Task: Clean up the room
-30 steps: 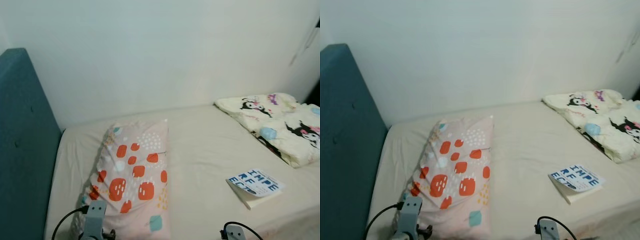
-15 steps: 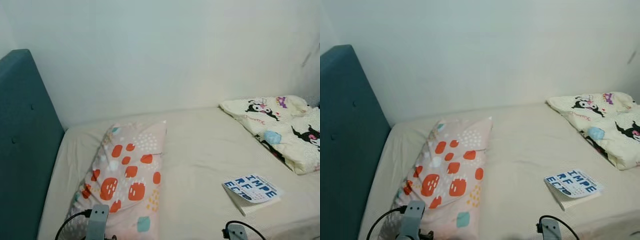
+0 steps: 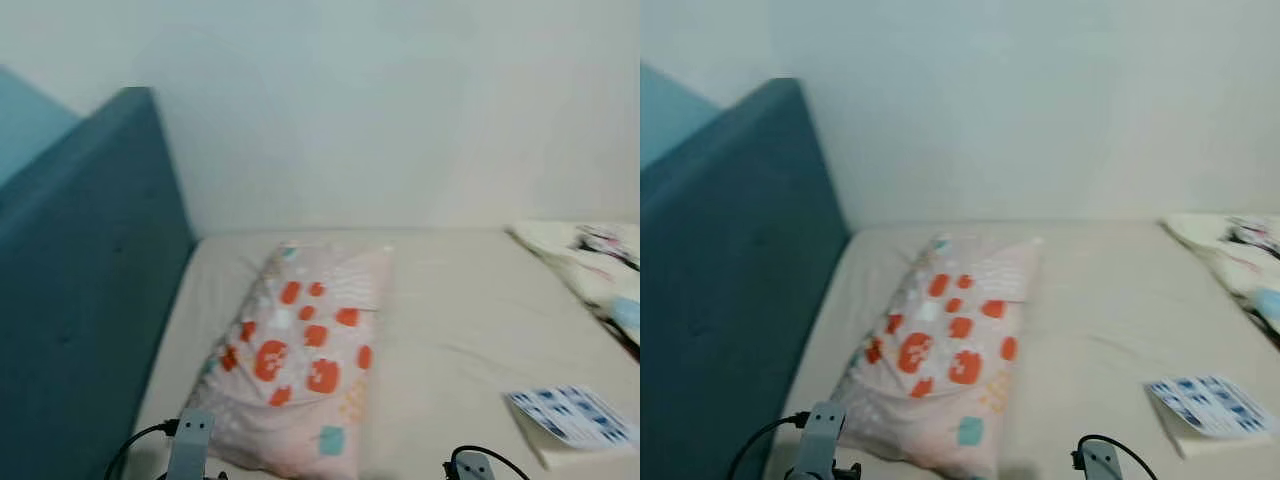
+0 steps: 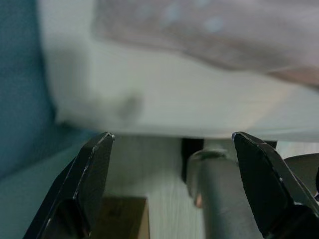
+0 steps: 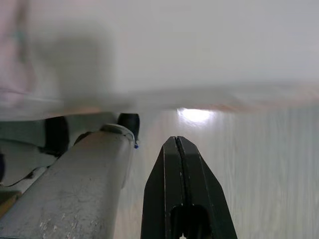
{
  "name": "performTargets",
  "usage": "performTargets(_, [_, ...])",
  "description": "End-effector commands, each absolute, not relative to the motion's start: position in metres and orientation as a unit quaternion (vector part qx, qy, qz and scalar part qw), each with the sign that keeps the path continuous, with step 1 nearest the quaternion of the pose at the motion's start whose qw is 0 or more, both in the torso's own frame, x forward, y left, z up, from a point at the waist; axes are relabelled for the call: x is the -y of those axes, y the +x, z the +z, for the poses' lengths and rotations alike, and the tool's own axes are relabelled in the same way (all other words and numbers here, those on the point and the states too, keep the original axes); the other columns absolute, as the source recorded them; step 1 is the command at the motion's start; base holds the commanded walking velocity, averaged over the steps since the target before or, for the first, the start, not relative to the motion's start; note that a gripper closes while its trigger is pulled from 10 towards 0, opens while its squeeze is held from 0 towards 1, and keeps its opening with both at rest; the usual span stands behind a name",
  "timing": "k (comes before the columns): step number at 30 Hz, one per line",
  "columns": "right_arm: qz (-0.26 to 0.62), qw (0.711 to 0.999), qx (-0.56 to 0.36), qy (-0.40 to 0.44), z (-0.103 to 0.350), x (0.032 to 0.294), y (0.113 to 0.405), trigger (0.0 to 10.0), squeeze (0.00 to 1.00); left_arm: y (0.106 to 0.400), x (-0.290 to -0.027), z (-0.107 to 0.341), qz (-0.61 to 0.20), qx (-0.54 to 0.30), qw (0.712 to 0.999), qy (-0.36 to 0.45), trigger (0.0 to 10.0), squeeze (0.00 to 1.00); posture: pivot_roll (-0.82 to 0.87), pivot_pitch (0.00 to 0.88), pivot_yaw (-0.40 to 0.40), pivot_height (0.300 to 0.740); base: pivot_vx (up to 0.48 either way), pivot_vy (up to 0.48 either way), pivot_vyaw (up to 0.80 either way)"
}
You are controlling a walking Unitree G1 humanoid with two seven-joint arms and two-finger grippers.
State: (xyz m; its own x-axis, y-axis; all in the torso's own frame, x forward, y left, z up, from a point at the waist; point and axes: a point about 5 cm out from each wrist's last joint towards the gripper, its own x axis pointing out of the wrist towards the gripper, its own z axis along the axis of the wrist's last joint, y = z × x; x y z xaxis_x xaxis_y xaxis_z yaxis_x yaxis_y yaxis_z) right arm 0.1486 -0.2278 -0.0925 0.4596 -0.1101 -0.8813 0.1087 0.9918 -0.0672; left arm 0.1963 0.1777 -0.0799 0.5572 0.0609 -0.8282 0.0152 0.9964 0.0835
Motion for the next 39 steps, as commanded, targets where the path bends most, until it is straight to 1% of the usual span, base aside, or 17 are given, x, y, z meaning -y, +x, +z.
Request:
performTargets(1, [-0.060, 0.854, -0.516, -0.003, -0.0929, 0.2262, 0.1484, 10.0, 0.00, 0.1925, -0.1803, -0.0817, 0.014, -0.479, 0.877, 0.046, 10.0, 0.00, 0.04, 0.012, -0.032, 0.722, 0.000, 0.000, 0.80])
performTargets(7, [-0.069, 0.852, -0.519, 0.003, -0.0937, 0.2247, 0.1478, 10.0, 0.00, 0.1910, -0.1802, -0.0825, 0.013, -0.483, 0.874, 0.050, 10.0, 0.00, 0.04, 0.014, -0.032, 0.722, 0.000, 0.000, 0.10])
performTargets(11, [-0.070, 0.852, -0.519, 0.004, -0.0937, 0.2245, 0.1480, 10.0, 0.00, 0.1907, -0.1802, -0.0827, 0.012, -0.484, 0.874, 0.051, 10.0, 0.00, 0.04, 0.014, -0.032, 0.722, -0.268, 0.000, 0.00])
performTargets(14, [-0.070, 0.852, -0.519, 0.005, -0.0936, 0.2248, 0.1481, 10.0, 0.00, 0.1909, -0.1798, -0.0826, 0.009, -0.483, 0.874, 0.051, 10.0, 0.00, 0.04, 0.014, -0.033, 0.722, 0.000, 0.000, 0.00])
performTargets(19, [-0.061, 0.854, -0.517, -0.006, -0.0922, 0.2285, 0.1492, 10.0, 0.00, 0.1921, -0.1759, -0.0822, -0.009, -0.478, 0.878, 0.037, 10.0, 0.00, 0.04, 0.013, -0.032, 0.722, 0.000, 0.000, 0.00])
performTargets(35, [-0.064, 0.853, -0.518, -0.002, -0.0930, 0.2269, 0.1480, 10.0, 0.00, 0.1905, -0.1750, -0.0831, -0.011, -0.481, 0.876, 0.028, 10.0, 0.00, 0.03, 0.012, -0.031, 0.722, 0.000, 0.000, 0.76])
performTargets(39, [-0.078, 0.845, -0.529, -0.008, -0.0944, 0.2274, 0.1452, 10.0, 0.00, 0.1905, -0.1741, -0.0831, -0.016, -0.481, 0.876, 0.024, 10.0, 0.00, 0.03, 0.012, -0.030, 0.722, 0.000, 0.000, 0.00])
